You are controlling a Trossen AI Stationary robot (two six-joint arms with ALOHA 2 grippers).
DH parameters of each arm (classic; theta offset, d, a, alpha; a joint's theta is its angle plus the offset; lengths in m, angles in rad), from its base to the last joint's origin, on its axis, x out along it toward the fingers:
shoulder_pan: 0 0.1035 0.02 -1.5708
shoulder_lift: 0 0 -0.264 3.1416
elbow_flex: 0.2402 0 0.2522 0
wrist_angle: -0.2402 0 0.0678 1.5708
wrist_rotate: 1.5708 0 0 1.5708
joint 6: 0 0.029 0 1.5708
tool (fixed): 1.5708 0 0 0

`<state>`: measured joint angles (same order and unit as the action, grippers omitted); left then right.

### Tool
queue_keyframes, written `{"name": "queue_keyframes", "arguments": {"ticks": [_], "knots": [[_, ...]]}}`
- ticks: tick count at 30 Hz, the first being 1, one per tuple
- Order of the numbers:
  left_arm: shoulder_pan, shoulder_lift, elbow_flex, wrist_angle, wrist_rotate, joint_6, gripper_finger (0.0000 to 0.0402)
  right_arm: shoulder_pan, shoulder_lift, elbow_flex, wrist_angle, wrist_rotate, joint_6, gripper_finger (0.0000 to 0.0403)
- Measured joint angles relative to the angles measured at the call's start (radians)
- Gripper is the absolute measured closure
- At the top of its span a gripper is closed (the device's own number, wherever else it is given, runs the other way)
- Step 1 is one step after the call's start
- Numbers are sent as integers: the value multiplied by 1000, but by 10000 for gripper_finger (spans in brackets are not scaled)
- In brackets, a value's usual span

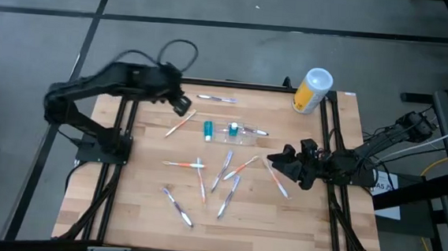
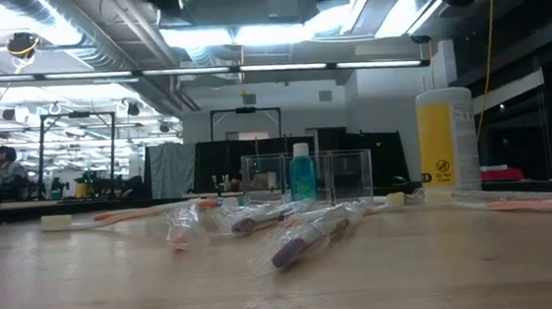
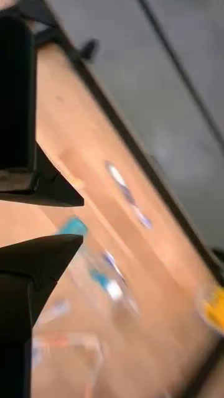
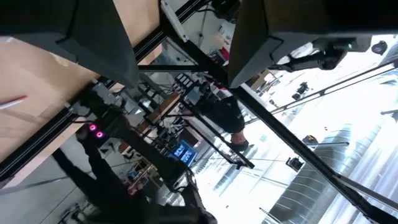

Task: Pick & Place toothbrushing station
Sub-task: Put the blue mouthwash into the middle section of the transparent organizer

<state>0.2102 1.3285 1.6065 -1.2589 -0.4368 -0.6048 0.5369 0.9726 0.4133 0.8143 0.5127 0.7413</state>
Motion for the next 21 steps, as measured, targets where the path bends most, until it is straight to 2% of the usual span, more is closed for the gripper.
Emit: {"name": "queue_keyframes", "arguments": {"ticks": [8, 12, 17, 21], "knots": [[239, 7, -470, 530, 246, -65, 326, 2, 0, 0, 1, 31, -17, 151], [343, 47, -645, 677, 343, -128, 340, 4, 0, 0, 8, 48, -25, 151], [376, 137, -753, 898, 495, -177, 366, 3, 0, 0, 8, 60, -18, 151], [357, 229, -750, 1025, 511, -230, 382, 4, 0, 0, 8, 65, -8, 151]]}}
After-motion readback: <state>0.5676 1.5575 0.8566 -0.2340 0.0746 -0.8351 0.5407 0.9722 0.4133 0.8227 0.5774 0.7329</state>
